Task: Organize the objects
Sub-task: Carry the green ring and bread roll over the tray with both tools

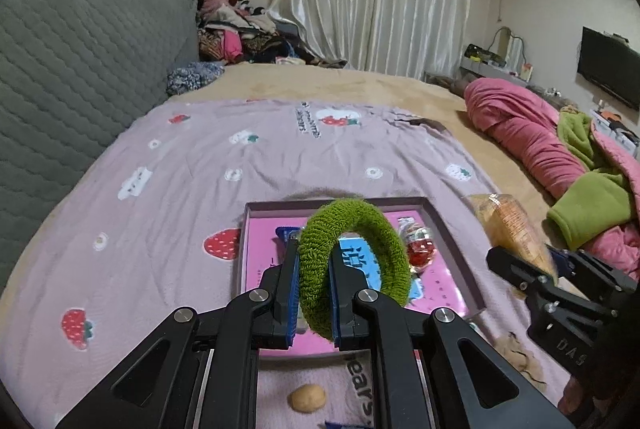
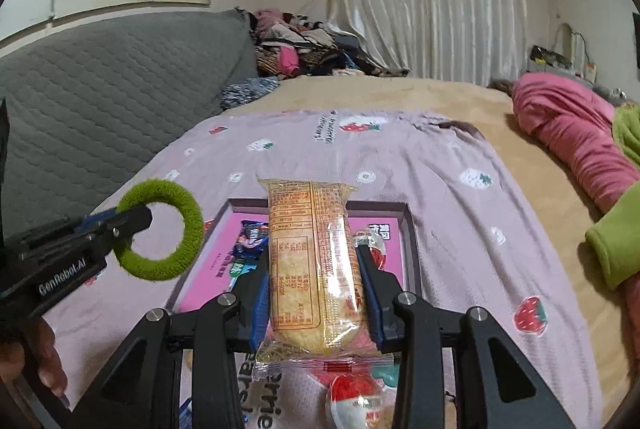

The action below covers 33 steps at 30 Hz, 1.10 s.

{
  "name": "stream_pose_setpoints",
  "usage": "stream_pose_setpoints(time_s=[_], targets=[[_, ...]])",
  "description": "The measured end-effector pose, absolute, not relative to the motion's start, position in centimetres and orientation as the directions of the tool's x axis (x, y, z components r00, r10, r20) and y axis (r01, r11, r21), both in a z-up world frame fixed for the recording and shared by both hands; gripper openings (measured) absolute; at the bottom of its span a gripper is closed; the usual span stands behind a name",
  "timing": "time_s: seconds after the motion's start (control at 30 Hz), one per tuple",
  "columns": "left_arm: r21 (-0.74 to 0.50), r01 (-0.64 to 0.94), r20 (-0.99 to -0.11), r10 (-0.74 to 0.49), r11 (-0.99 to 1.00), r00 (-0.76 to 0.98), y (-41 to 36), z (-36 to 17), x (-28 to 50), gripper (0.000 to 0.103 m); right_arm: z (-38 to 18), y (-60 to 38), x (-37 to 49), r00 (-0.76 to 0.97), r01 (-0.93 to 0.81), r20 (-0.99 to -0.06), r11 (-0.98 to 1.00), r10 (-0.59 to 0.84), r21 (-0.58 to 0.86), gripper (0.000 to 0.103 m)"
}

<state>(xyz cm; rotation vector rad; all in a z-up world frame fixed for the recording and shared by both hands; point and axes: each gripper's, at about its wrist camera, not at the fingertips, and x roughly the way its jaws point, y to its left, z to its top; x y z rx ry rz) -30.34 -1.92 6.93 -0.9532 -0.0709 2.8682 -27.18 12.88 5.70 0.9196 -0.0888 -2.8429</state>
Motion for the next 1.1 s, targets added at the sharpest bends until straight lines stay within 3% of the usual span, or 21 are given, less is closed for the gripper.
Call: stream_pose_setpoints(time_s=[0.27,0.57,1.1], targets=[[-0.117,-0.065,-0.602,0.123,-0.991,-0.789,-2.8,1.3,-33.0,0.012,2.8,12.9,-29.5,-0.801,0.102,-0.576,-0.985,-0.163,0.137,0.039],[-0.141,-0.084,-0.653,0.157,-0.986,-0.741,-3.3,-3.7,-35.4,0.012,-1.9,12.5,-31.9,-0.751,0.117,-0.645,-0.99,-0.144,0.084,0.039],[-0.126,-0.063,-0.713,0.135,-0.99,-0.688,-3.5,-7.1,-36.7,0.012,-6.2,11.4,-34.4,-0.675,0.12,-0.731,-0.992,-0.1,0.025,0.039]])
